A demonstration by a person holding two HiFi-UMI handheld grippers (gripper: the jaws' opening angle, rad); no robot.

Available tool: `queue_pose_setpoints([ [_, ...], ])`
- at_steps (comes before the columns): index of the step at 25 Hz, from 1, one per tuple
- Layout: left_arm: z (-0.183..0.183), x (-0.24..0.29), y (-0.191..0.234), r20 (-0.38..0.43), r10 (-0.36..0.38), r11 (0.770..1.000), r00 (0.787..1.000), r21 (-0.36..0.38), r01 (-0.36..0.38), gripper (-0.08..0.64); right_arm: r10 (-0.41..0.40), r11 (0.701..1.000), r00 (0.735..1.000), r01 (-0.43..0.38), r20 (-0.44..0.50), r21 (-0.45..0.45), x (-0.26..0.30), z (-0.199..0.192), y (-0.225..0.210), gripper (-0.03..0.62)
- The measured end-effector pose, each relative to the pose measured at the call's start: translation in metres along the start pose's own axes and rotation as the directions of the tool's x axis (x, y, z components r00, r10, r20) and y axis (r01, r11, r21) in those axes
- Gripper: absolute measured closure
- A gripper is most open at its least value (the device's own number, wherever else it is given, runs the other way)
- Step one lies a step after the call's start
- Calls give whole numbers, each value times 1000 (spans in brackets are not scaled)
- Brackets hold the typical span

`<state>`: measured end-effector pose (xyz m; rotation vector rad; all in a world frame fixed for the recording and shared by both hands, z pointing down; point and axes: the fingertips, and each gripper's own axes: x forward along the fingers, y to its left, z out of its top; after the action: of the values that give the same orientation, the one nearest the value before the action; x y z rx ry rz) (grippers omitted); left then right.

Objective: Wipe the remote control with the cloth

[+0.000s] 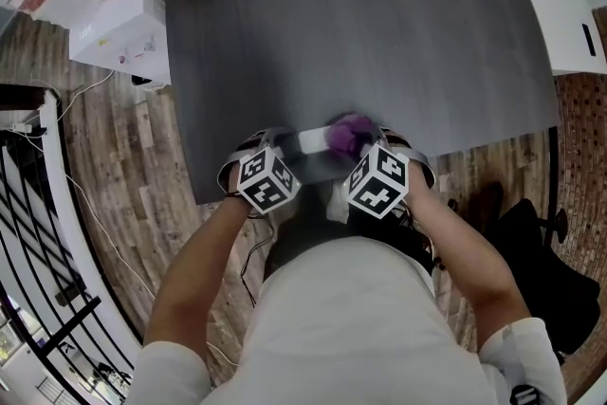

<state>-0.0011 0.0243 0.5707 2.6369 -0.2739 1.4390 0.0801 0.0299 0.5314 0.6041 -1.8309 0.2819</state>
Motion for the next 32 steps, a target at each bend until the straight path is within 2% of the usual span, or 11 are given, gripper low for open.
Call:
queue_pose_setpoints([
  [4,3,-1,38,-63,86,992,994,96,-79,336,13,996,1000,-12,-16,92,-1,-8,3,445],
  [6,10,-1,55,-81,118,988,990,105,-109,337,17,986,1000,-16,-4,164,0,-7,4,445],
  [9,17,-9,62,-56,108,994,993,15,-107,364,24,965,1000,-28,19,260,3,-4,1,445],
  [11,16,-21,52,-4,88,986,996,-141,-88,373,37,953,999,-47,39,299,1,-1,-4,445],
  [13,12,-30,29,57,63,947,996,-319,-41,380,29,950,997,-50,71,308,-10,6,-14,445],
  [15,8,-29,0,92,31,894,995,-447,14,388,-14,961,995,-12,94,275,-23,10,-32,445],
  [18,11,-13,-33,116,-39,823,992,-559,98,404,-67,983,997,60,32,175,-17,-3,-59,446],
  [20,16,0,-42,118,-69,805,991,-580,125,407,-49,988,998,54,-35,146,-3,-20,-62,445],
  [23,24,9,-30,124,-67,808,990,-575,127,410,1,984,998,9,-57,177,-1,-32,-52,445],
  [28,34,13,9,118,-46,855,992,-509,101,411,72,967,997,-61,-37,249,-3,-33,-22,445],
  [32,43,20,26,114,-62,887,992,-448,107,411,74,953,997,-67,-14,296,0,-29,-17,445],
])
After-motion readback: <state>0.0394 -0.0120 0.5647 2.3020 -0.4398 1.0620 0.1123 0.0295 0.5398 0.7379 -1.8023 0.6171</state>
